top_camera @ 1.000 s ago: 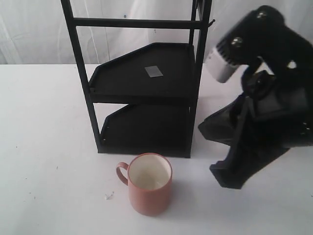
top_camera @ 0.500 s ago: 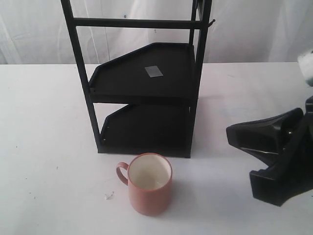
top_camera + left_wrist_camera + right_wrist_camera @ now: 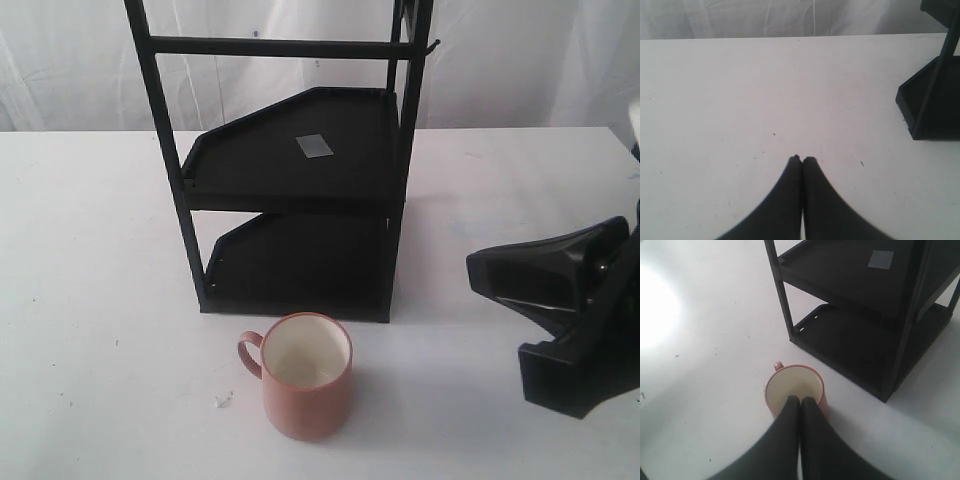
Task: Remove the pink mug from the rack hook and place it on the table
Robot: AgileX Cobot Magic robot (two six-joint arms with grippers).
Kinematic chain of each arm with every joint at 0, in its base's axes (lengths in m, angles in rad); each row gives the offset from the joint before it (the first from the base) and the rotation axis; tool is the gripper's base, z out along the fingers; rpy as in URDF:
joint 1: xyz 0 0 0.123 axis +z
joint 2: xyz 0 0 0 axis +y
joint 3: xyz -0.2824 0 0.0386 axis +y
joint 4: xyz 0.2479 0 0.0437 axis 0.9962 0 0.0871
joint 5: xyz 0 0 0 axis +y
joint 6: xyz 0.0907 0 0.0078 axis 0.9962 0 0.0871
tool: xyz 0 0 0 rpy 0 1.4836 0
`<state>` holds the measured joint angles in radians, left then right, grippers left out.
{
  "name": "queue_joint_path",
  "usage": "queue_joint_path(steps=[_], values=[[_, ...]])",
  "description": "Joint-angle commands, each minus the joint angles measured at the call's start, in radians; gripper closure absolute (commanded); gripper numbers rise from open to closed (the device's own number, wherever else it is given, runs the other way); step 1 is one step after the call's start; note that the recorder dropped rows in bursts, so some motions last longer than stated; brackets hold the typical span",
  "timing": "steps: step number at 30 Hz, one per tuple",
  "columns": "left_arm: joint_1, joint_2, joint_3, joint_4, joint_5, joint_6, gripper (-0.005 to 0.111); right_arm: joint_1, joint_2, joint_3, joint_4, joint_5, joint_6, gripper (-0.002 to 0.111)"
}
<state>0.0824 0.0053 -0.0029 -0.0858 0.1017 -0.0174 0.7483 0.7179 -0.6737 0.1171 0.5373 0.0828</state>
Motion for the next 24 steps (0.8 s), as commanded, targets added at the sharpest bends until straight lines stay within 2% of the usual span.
queue_joint_path(steps=[1, 8, 12, 18, 24], values=[[-0.002, -0.005, 0.003, -0.009, -0.004, -0.002, 0.107, 0.001, -0.017, 0.009, -0.007, -0.04, -0.011, 0.108], [-0.002, -0.005, 0.003, -0.009, -0.004, -0.002, 0.107, -0.103, -0.06, 0.026, 0.029, -0.146, -0.045, 0.108], [-0.002, -0.005, 0.003, -0.009, -0.004, -0.002, 0.107, -0.165, -0.125, 0.058, 0.071, -0.182, -0.154, 0.108], [-0.002, -0.005, 0.003, -0.009, -0.004, -0.002, 0.107, -0.321, -0.263, 0.137, 0.195, -0.173, -0.308, 0.108], [-0.002, -0.005, 0.003, -0.009, -0.004, -0.002, 0.107, -0.478, -0.391, 0.235, 0.216, -0.137, -0.345, 0.108]])
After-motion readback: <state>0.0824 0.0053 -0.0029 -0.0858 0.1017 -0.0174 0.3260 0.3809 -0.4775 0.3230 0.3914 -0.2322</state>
